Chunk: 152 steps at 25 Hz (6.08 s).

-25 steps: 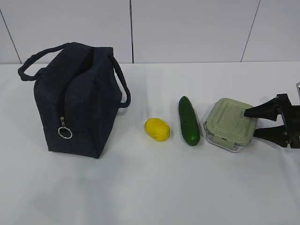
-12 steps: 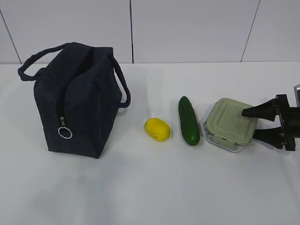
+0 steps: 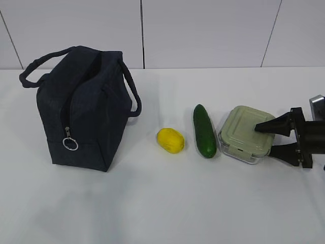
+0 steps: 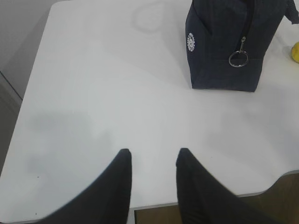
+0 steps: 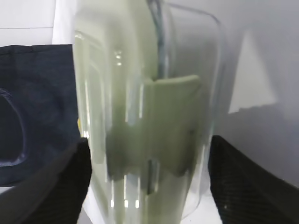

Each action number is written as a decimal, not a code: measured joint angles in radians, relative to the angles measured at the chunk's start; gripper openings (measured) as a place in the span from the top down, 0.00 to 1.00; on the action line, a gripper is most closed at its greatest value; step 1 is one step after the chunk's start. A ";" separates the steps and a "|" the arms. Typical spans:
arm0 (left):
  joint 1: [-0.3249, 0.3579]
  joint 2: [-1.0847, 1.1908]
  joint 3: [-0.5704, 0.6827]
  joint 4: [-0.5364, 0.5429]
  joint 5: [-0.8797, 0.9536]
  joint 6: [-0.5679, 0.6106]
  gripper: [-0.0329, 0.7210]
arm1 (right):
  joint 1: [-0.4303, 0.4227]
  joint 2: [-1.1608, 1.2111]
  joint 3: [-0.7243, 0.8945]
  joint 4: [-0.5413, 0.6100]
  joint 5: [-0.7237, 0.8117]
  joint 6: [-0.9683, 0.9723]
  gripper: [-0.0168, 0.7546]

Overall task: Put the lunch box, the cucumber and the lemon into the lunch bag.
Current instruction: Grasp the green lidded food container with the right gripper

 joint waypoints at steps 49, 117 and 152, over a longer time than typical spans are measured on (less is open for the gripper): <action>0.000 0.000 0.000 0.000 0.000 0.000 0.64 | 0.000 0.003 0.000 0.021 0.007 -0.069 0.33; 0.000 0.000 0.000 0.000 0.000 0.000 0.64 | 0.041 0.003 0.000 0.077 -0.032 -0.070 0.31; 0.000 0.000 0.000 0.000 0.000 0.000 0.64 | 0.058 0.003 0.000 0.120 -0.046 -0.097 0.40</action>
